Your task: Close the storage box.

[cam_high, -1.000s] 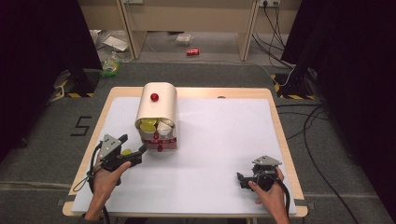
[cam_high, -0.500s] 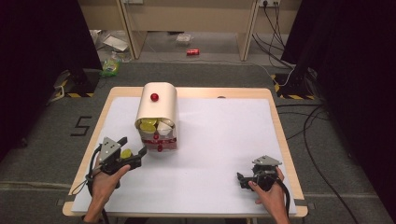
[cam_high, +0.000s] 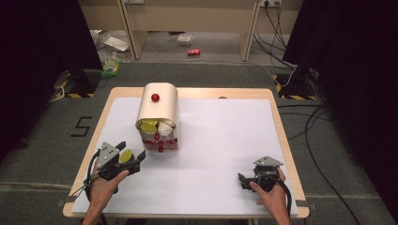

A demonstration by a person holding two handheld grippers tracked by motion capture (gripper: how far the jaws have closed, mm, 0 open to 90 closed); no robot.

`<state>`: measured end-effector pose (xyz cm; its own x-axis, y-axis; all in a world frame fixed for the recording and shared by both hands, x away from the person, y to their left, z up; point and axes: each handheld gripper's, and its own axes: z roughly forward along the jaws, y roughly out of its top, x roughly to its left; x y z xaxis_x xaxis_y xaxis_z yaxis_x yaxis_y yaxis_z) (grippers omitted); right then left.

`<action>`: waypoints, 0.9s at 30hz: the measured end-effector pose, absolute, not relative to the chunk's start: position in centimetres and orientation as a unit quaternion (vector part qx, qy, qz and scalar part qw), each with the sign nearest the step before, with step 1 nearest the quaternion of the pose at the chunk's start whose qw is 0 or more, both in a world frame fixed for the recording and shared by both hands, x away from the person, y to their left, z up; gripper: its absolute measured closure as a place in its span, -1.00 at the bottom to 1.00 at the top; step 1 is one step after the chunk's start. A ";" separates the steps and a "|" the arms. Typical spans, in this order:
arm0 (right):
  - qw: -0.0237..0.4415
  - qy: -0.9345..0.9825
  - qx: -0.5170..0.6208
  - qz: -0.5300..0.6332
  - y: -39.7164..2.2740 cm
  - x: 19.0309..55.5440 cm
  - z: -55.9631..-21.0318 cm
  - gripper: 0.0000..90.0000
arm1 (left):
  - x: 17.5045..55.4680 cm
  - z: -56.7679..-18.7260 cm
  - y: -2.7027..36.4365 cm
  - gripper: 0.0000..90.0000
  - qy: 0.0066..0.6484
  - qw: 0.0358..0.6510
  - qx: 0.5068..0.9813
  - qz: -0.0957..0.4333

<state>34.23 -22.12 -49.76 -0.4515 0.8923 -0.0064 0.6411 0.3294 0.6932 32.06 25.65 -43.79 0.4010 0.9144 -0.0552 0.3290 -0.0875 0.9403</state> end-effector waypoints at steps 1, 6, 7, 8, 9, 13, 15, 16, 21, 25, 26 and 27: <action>0.198 0.790 0.485 0.317 -22.1 34.2 -49.8 -0.99 | 32.0 -43.8 25.7 -0.64 0.460 0.494 0.676 0.296; 0.197 0.790 0.485 0.317 -22.1 34.2 -49.8 -0.99 | 31.6 -44.1 25.6 -0.64 0.457 0.492 0.679 0.296; 0.198 0.791 0.485 0.317 -22.1 34.2 -49.8 -0.99 | 31.6 -44.2 25.5 -0.64 0.457 0.492 0.679 0.296; 0.198 0.791 0.485 0.317 -22.1 34.2 -49.8 -0.99 | 31.5 -44.2 25.6 -0.64 0.456 0.491 0.680 0.296; 0.198 0.791 0.485 0.317 -22.1 34.2 -49.8 -0.99 | 31.4 -44.2 25.6 -0.64 0.456 0.491 0.680 0.296; 0.198 0.791 0.485 0.317 -22.1 34.2 -49.8 -0.99 | 31.1 -44.3 25.8 -0.64 0.457 0.491 0.680 0.296; 0.198 0.791 0.485 0.317 -22.1 34.2 -49.8 -0.99 | 30.9 -44.5 25.9 -0.64 0.457 0.490 0.680 0.297; 0.198 0.791 0.485 0.317 -22.1 34.2 -49.8 -0.99 | 30.9 -44.5 25.9 -0.64 0.457 0.490 0.680 0.297; 0.198 0.791 0.485 0.317 -22.1 34.2 -49.8 -0.99 | 30.5 -44.7 26.0 -0.64 0.456 0.488 0.683 0.295; 0.198 0.791 0.485 0.317 -22.1 34.2 -49.8 -0.99 | 30.2 -44.9 26.1 -0.64 0.454 0.485 0.686 0.295; 0.198 0.791 0.485 0.317 -22.1 34.2 -49.8 -0.99 | 30.2 -44.9 26.1 -0.64 0.454 0.485 0.687 0.295; 0.198 0.791 0.485 0.317 -22.1 34.2 -49.8 -0.99 | 30.1 -45.0 26.2 -0.64 0.454 0.485 0.687 0.295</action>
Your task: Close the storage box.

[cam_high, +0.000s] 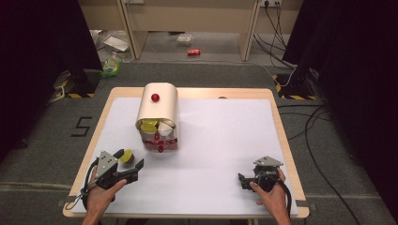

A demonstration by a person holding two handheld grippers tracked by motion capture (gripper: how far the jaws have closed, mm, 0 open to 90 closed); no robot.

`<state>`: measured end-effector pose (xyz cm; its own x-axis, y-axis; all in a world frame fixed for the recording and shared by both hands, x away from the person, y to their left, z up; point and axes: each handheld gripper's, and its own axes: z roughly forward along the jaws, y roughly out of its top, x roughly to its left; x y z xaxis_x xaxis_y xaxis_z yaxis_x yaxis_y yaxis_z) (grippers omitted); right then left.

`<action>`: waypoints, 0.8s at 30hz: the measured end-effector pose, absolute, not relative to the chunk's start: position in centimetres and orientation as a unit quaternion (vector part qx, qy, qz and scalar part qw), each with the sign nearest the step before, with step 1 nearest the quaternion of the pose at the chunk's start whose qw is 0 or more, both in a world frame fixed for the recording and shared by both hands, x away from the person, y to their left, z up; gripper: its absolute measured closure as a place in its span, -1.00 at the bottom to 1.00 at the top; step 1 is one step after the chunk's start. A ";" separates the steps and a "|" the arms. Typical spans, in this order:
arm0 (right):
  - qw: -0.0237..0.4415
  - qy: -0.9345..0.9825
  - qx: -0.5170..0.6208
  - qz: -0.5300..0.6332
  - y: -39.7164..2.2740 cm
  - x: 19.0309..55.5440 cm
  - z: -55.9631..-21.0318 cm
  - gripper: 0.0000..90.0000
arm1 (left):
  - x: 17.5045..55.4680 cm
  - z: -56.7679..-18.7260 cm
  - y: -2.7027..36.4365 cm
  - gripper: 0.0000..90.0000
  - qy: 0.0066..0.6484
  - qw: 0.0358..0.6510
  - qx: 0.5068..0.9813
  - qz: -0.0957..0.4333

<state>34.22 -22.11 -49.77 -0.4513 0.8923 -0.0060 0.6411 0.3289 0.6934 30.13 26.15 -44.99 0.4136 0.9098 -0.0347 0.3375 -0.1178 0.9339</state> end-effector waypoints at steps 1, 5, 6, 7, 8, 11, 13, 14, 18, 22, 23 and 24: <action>0.198 0.791 0.485 0.317 -22.1 34.2 -49.8 -0.99 | 30.1 -45.0 26.2 -0.64 0.454 0.484 0.687 0.295; 0.198 0.791 0.485 0.317 -22.1 34.2 -49.8 -0.99 | 29.8 -45.2 26.3 -0.64 0.453 0.483 0.690 0.293; 0.198 0.791 0.485 0.317 -22.1 34.2 -49.8 -0.99 | 29.7 -45.3 26.4 -0.64 0.451 0.482 0.692 0.293; 0.198 0.791 0.485 0.317 -22.1 34.2 -49.8 -0.99 | 29.7 -45.4 26.4 -0.64 0.451 0.482 0.692 0.293; 0.198 0.791 0.485 0.317 -22.1 34.2 -49.8 -0.99 | 29.6 -45.5 26.5 -0.64 0.452 0.480 0.693 0.292; 0.198 0.791 0.485 0.317 -22.1 34.2 -49.8 -0.99 | 29.4 -45.8 26.7 -0.64 0.454 0.477 0.694 0.291; 0.198 0.791 0.485 0.317 -22.1 34.2 -49.8 -0.99 | 29.2 -45.9 26.8 -0.64 0.455 0.477 0.694 0.291; 0.198 0.791 0.485 0.317 -22.1 34.2 -49.8 -0.99 | 29.2 -46.1 26.9 -0.64 0.455 0.476 0.695 0.290; 0.198 0.791 0.485 0.317 -22.1 34.2 -49.8 -0.99 | 28.9 -46.4 27.0 -0.64 0.454 0.475 0.696 0.289; 0.198 0.791 0.485 0.317 -22.1 34.2 -49.8 -0.99 | 28.6 -46.7 27.0 -0.64 0.454 0.473 0.699 0.287; 0.198 0.791 0.485 0.317 -22.1 34.2 -49.8 -0.99 | 28.5 -46.8 27.0 -0.64 0.453 0.472 0.700 0.286; 0.198 0.791 0.485 0.317 -22.1 34.2 -49.8 -0.99 | 28.4 -47.0 27.0 -0.64 0.452 0.469 0.703 0.286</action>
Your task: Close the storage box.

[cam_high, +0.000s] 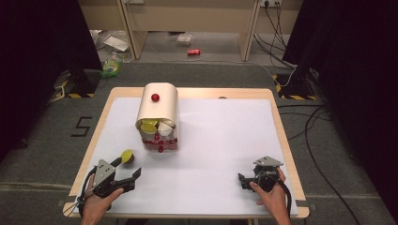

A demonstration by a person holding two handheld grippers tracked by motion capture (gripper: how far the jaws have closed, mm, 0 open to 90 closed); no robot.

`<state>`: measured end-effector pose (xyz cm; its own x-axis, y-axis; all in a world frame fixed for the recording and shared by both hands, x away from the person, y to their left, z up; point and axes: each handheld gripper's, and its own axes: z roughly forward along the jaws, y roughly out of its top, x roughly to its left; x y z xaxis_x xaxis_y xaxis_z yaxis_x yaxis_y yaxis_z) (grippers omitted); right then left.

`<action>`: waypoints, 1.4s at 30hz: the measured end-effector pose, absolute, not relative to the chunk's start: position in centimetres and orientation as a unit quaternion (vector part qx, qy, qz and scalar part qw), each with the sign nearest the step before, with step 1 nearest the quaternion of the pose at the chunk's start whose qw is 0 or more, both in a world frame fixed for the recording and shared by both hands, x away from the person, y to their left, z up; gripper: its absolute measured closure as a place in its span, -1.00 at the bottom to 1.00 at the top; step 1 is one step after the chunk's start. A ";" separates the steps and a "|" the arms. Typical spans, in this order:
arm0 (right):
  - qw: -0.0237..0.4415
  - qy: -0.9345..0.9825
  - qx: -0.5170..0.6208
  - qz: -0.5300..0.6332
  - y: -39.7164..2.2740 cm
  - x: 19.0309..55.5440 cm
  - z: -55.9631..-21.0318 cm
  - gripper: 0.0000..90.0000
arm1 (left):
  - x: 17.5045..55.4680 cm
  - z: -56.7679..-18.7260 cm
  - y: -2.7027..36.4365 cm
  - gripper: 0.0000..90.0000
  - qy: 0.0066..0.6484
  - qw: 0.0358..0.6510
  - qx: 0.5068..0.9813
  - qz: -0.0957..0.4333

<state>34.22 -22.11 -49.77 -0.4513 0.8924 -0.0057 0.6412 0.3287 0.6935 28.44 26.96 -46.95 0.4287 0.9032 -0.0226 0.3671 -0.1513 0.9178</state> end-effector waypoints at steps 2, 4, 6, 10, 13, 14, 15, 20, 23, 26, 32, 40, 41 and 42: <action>0.198 0.791 0.485 0.317 -22.1 34.2 -49.8 -0.99 | 28.3 -47.2 26.9 -0.64 0.452 0.469 0.704 0.284; 0.198 0.791 0.485 0.317 -22.1 34.2 -49.8 -0.99 | 28.2 -47.4 27.0 -0.64 0.453 0.467 0.705 0.283; 0.198 0.791 0.485 0.317 -22.1 34.2 -49.8 -0.99 | 28.2 -47.5 27.1 -0.64 0.455 0.466 0.705 0.282; 0.198 0.791 0.485 0.317 -22.1 34.2 -49.8 -0.99 | 28.0 -47.8 27.1 -0.64 0.454 0.463 0.708 0.279; 0.198 0.791 0.485 0.317 -22.1 34.2 -49.8 -0.99 | 27.9 -48.2 27.1 -0.64 0.455 0.457 0.713 0.274; 0.198 0.791 0.485 0.317 -22.1 34.2 -49.8 -0.99 | 27.8 -48.3 27.1 -0.64 0.455 0.455 0.715 0.273; 0.198 0.791 0.485 0.317 -22.1 34.2 -49.8 -0.99 | 27.8 -48.5 27.1 -0.64 0.455 0.455 0.716 0.272; 0.198 0.791 0.485 0.317 -22.1 34.2 -49.8 -0.99 | 27.6 -48.9 27.3 -0.64 0.456 0.447 0.722 0.267; 0.198 0.791 0.485 0.317 -22.1 34.2 -49.8 -0.99 | 27.5 -49.1 27.4 -0.64 0.458 0.444 0.723 0.265; 0.198 0.791 0.485 0.317 -22.1 34.2 -49.8 -0.99 | 27.3 -49.3 27.4 -0.64 0.459 0.439 0.727 0.262; 0.199 0.791 0.484 0.317 -22.1 34.2 -49.8 -0.99 | 27.0 -49.7 27.5 -0.64 0.458 0.427 0.735 0.261; 0.199 0.791 0.484 0.317 -22.1 34.2 -49.8 -0.99 | 26.6 -50.0 27.4 -0.64 0.458 0.412 0.744 0.259; 0.198 0.791 0.484 0.317 -22.1 34.2 -49.8 -0.99 | 26.6 -50.0 27.4 -0.64 0.458 0.410 0.745 0.258; 0.199 0.791 0.484 0.317 -22.1 34.2 -49.8 -0.99 | 26.5 -50.1 27.3 -0.64 0.459 0.410 0.745 0.258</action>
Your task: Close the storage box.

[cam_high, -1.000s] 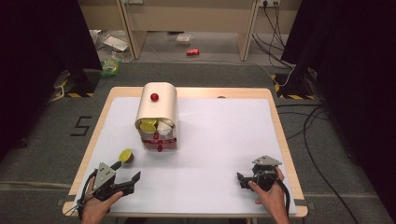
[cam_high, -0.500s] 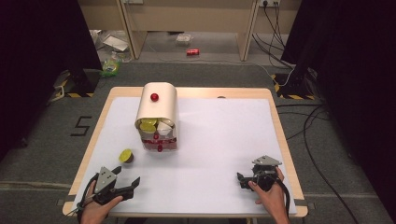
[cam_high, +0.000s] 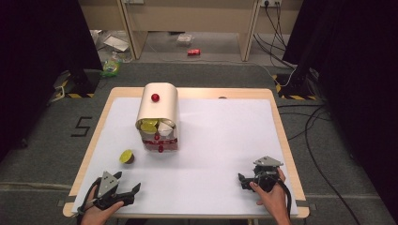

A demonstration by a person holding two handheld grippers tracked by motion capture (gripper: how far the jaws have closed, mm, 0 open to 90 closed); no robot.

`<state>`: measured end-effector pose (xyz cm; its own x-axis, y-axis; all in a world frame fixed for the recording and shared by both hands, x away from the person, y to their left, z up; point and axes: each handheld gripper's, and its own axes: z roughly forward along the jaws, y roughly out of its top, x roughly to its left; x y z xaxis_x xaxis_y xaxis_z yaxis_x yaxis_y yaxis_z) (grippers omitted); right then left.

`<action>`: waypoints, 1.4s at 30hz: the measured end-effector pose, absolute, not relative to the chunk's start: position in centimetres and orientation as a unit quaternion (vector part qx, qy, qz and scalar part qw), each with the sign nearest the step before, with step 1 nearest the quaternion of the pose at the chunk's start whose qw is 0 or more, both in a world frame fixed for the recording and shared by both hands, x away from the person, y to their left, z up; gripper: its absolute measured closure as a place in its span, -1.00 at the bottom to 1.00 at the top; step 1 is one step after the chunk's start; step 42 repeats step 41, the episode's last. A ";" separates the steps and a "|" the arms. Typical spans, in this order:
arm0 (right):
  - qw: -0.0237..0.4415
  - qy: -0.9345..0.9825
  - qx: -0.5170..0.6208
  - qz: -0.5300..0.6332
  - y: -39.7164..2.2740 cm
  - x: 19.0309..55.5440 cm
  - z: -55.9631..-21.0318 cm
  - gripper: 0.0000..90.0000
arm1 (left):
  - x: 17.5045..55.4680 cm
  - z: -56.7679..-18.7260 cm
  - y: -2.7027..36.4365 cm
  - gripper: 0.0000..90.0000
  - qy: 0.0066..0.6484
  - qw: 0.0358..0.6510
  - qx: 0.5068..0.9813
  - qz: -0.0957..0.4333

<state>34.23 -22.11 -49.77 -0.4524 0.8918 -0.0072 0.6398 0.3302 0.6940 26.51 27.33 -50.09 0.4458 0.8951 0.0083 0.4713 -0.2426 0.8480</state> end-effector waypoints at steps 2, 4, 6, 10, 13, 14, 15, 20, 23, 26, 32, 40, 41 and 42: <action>0.198 0.791 0.484 0.317 -22.1 34.2 -49.8 -0.99 | 26.5 -50.2 27.3 -0.64 0.459 0.408 0.747 0.257; 0.199 0.791 0.484 0.317 -22.1 34.2 -49.8 -0.99 | 26.4 -50.2 27.3 -0.64 0.459 0.406 0.748 0.255; 0.199 0.791 0.484 0.317 -22.1 34.2 -49.8 -0.99 | 26.3 -50.2 27.3 -0.64 0.459 0.404 0.749 0.254; 0.199 0.791 0.484 0.317 -22.1 34.2 -49.8 -0.99 | 26.1 -50.3 27.4 -0.64 0.461 0.400 0.751 0.251; 0.199 0.791 0.484 0.317 -22.1 34.2 -49.8 -0.99 | 26.0 -50.5 27.5 -0.64 0.464 0.395 0.754 0.246; 0.199 0.791 0.484 0.317 -22.1 34.2 -49.8 -0.99 | 26.0 -50.5 27.6 -0.64 0.465 0.394 0.754 0.244; 0.199 0.791 0.484 0.317 -22.1 34.2 -49.8 -0.99 | 26.0 -50.6 27.6 -0.64 0.465 0.393 0.756 0.242; 0.198 0.791 0.484 0.317 -22.1 34.2 -49.8 -0.99 | 25.9 -50.8 27.4 -0.65 0.462 0.383 0.764 0.236; 0.199 0.791 0.484 0.317 -22.1 34.2 -49.8 -0.99 | 25.8 -50.9 27.3 -0.66 0.460 0.380 0.767 0.236; 0.199 0.791 0.484 0.317 -22.1 34.2 -49.8 -0.99 | 25.8 -51.0 27.4 -0.66 0.464 0.382 0.765 0.233; 0.198 0.791 0.484 0.317 -22.1 34.2 -49.8 -0.99 | 25.8 -51.2 27.8 -0.66 0.466 0.393 0.761 0.223; 0.199 0.791 0.484 0.318 -22.1 34.2 -49.8 -0.99 | 25.8 -51.4 27.9 -0.67 0.464 0.399 0.759 0.223; 0.198 0.790 0.485 0.317 -22.1 34.2 -49.8 -0.99 | 25.7 -51.4 27.9 -0.67 0.464 0.400 0.758 0.224; 0.198 0.790 0.485 0.317 -22.1 34.2 -49.8 -0.99 | 25.7 -51.4 27.9 -0.67 0.464 0.400 0.758 0.224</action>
